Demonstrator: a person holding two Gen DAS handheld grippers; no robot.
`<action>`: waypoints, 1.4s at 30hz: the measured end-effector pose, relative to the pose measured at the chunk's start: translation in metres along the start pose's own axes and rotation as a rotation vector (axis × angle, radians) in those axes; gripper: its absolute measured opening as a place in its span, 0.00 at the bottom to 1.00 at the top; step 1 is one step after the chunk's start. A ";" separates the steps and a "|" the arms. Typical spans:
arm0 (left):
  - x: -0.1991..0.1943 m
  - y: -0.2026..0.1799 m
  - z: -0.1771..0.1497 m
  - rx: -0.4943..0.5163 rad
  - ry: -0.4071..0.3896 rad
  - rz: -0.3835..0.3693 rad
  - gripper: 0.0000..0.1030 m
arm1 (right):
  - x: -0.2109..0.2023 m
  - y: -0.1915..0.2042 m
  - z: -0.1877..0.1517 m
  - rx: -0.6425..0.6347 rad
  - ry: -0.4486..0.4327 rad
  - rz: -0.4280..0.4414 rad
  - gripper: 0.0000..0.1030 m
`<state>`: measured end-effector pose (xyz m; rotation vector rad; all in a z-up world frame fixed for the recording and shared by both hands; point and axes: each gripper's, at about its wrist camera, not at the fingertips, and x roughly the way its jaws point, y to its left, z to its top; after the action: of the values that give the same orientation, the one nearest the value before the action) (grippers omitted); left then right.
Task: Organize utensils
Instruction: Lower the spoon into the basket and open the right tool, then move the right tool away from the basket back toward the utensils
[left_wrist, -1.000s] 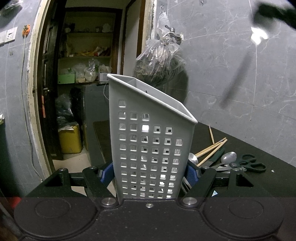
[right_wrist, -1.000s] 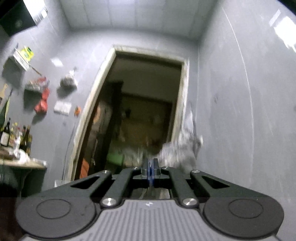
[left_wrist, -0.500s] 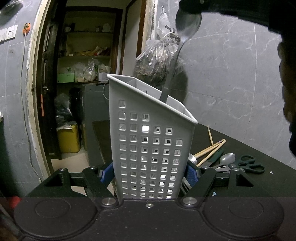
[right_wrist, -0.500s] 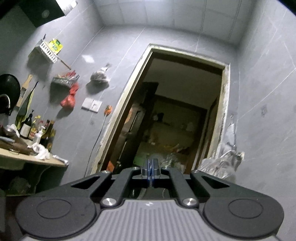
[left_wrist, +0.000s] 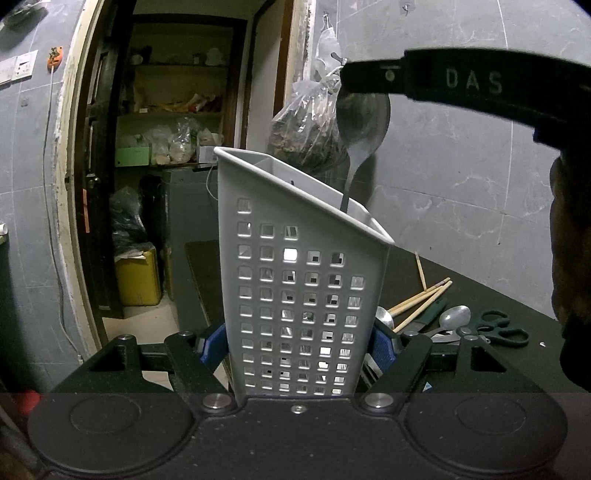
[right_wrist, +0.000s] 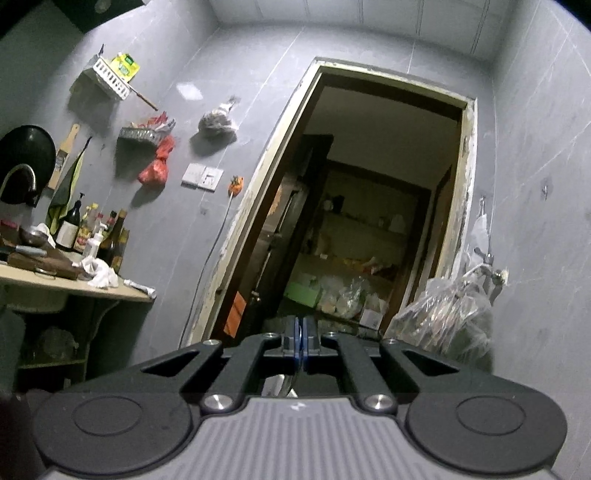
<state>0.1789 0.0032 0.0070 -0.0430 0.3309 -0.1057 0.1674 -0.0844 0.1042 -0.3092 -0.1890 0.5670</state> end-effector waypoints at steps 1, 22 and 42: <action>0.000 0.000 0.000 0.000 0.000 0.000 0.75 | 0.000 0.000 -0.001 0.004 0.003 0.001 0.02; -0.001 0.001 0.000 0.005 0.000 0.000 0.75 | 0.005 0.002 -0.013 0.012 0.055 0.017 0.03; -0.002 0.002 0.000 0.006 0.000 0.001 0.75 | -0.005 -0.006 -0.013 0.019 0.033 -0.026 0.28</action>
<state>0.1774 0.0049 0.0075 -0.0368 0.3303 -0.1058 0.1692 -0.0952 0.0939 -0.2972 -0.1558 0.5377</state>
